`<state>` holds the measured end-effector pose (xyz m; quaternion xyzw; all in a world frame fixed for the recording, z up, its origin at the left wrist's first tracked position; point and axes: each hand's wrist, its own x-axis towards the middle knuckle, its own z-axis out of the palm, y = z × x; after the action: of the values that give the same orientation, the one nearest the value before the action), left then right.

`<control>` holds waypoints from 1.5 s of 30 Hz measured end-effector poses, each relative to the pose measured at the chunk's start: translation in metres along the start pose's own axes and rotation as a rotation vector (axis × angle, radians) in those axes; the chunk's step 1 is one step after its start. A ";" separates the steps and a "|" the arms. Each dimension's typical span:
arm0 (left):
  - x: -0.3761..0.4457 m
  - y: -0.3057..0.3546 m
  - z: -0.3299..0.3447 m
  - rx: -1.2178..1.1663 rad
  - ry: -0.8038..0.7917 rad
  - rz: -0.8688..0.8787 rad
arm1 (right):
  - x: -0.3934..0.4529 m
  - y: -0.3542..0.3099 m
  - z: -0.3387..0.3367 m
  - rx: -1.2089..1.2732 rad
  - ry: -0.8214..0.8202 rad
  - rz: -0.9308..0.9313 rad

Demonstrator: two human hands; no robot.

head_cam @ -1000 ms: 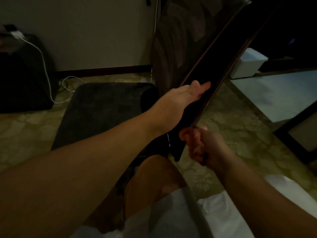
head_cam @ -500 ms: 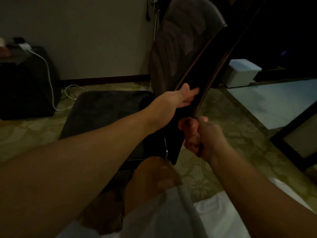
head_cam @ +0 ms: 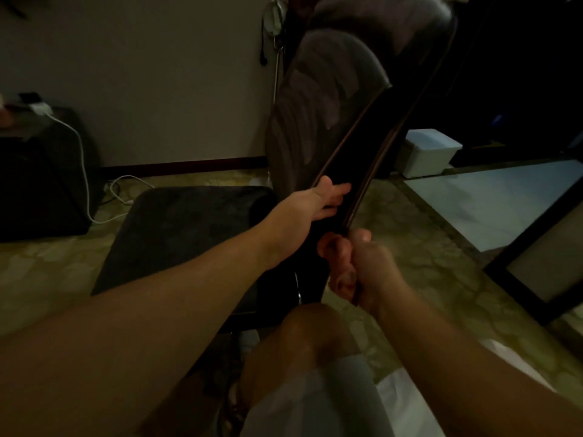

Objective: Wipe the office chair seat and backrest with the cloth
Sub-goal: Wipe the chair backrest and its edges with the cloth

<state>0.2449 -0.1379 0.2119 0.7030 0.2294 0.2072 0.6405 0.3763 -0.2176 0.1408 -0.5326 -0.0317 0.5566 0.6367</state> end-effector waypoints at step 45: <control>0.014 0.100 0.016 0.015 0.438 0.078 | -0.092 -0.138 0.072 -0.328 0.125 -0.531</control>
<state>0.2715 -0.1495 0.3099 0.6544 0.3374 0.3777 0.5615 0.3889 -0.2139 0.3215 -0.6345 -0.2196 0.3245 0.6663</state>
